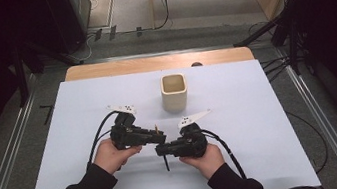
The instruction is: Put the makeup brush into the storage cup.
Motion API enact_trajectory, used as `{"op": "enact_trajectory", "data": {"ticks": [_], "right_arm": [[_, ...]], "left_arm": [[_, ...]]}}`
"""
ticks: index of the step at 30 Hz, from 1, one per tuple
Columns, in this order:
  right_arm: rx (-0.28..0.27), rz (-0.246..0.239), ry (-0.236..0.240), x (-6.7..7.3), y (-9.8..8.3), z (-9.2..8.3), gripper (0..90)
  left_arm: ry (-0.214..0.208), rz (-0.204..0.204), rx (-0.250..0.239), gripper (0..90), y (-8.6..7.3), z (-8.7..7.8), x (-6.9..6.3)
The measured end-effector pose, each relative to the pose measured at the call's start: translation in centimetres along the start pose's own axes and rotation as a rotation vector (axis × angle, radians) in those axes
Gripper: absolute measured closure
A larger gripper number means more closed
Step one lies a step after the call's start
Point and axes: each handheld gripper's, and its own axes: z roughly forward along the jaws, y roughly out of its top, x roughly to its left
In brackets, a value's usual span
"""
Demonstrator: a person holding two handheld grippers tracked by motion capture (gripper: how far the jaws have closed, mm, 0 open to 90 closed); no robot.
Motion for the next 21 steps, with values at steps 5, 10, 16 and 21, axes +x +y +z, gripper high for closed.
{"op": "enact_trajectory", "data": {"ticks": [5, 10, 16, 21], "right_arm": [[0.010, 0.000, -0.002, 0.0, 0.0, 0.1, 83.3], [0.011, 0.007, -0.011, -0.2, 0.0, 0.0, 83.3], [0.021, 0.012, -0.015, -0.3, -0.1, 0.0, 83.3], [0.027, 0.010, -0.022, -0.4, -0.1, 0.0, 83.3]], "left_arm": [[0.025, 0.004, -0.010, 55.4, 0.0, -0.2, 0.0], [0.044, 0.018, -0.008, 47.6, -0.1, -0.3, 0.1], [0.061, 0.017, -0.005, 42.8, -0.1, -0.6, 0.1], [0.072, 0.016, -0.009, 40.5, -0.2, -1.1, 0.3]]}}
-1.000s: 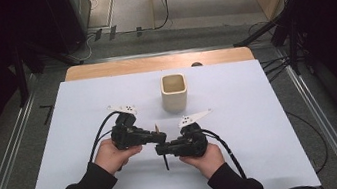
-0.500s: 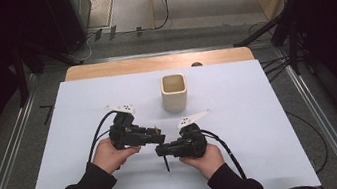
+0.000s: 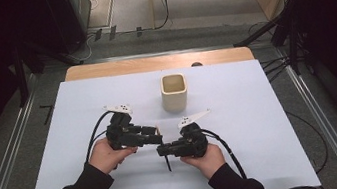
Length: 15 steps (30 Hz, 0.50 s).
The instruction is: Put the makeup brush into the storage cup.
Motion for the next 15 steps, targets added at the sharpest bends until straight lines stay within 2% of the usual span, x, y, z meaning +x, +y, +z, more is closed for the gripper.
{"op": "enact_trajectory", "data": {"ticks": [6, 15], "right_arm": [[-0.007, 0.009, -0.006, -0.20, 0.05, -0.30, 83.2], [-0.015, 0.027, -0.031, -0.61, 0.08, -0.84, 83.2]], "left_arm": [[0.020, -0.002, -0.005, 38.5, -0.15, -0.46, 0.19], [0.058, 0.032, 0.017, 36.6, -0.40, -0.63, 0.20]]}}
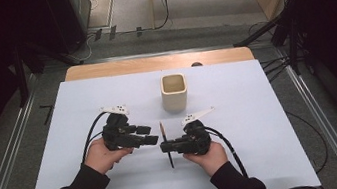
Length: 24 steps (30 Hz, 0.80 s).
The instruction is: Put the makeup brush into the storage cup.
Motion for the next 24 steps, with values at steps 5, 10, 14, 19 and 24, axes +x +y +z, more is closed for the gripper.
{"op": "enact_trajectory", "data": {"ticks": [5, 10, 14, 19, 24], "right_arm": [[-0.008, 0.005, -0.011, -0.1, 0.0, -0.3, 83.2], [-0.015, 0.009, -0.023, -0.2, 0.1, -0.6, 83.2], [-0.016, 0.004, -0.031, -0.3, 0.1, -0.7, 83.2], [-0.014, 0.002, -0.039, -0.3, 0.1, -0.8, 83.2], [-0.019, 0.003, -0.047, -0.3, 0.1, -1.0, 83.2]], "left_arm": [[0.032, 0.011, 0.005, 36.6, -0.4, -0.3, 0.0], [0.077, 0.042, 0.017, 36.6, -0.7, -0.6, -0.1], [0.097, 0.053, 0.025, 36.5, -1.0, -0.9, -0.2], [0.133, 0.091, 0.019, 35.2, -1.3, -1.1, -0.3], [0.167, 0.123, 0.035, 32.9, -1.6, -1.1, -0.5]]}}
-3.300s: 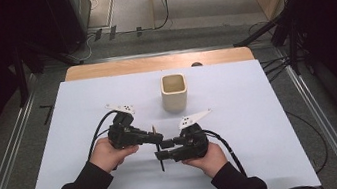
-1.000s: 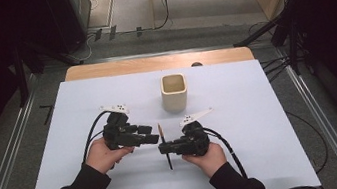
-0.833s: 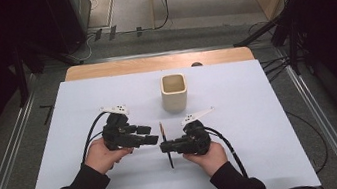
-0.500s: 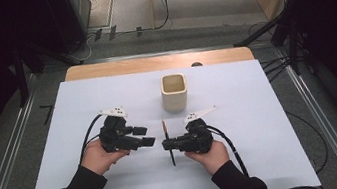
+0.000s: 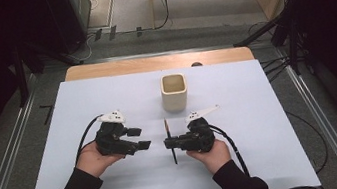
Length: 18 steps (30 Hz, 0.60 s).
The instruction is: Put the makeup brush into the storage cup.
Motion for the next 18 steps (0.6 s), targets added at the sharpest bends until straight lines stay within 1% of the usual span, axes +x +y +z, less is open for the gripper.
{"op": "enact_trajectory", "data": {"ticks": [8, 11, 14, 16, 18], "right_arm": [[0.002, -0.003, -0.004, -0.1, 0.0, -0.1, 83.2], [0.004, -0.008, -0.009, -0.1, 0.0, -0.2, 83.2], [0.004, -0.007, -0.013, -0.1, 0.0, -0.2, 83.2], [0.003, -0.005, -0.014, -0.2, 0.1, -0.3, 83.2], [0.000, -0.004, -0.017, -0.2, 0.1, -0.3, 83.2]], "left_arm": [[0.023, 0.010, 0.011, 29.7, -0.5, -0.2, -0.2], [0.026, 0.021, 0.020, 28.8, -0.7, -0.3, -0.2], [0.022, 0.019, 0.026, 27.7, -0.9, -0.4, -0.3], [0.028, 0.020, 0.030, 27.6, -1.1, -0.4, -0.3], [0.044, 0.022, 0.034, 27.3, -1.3, -0.4, -0.4]]}}
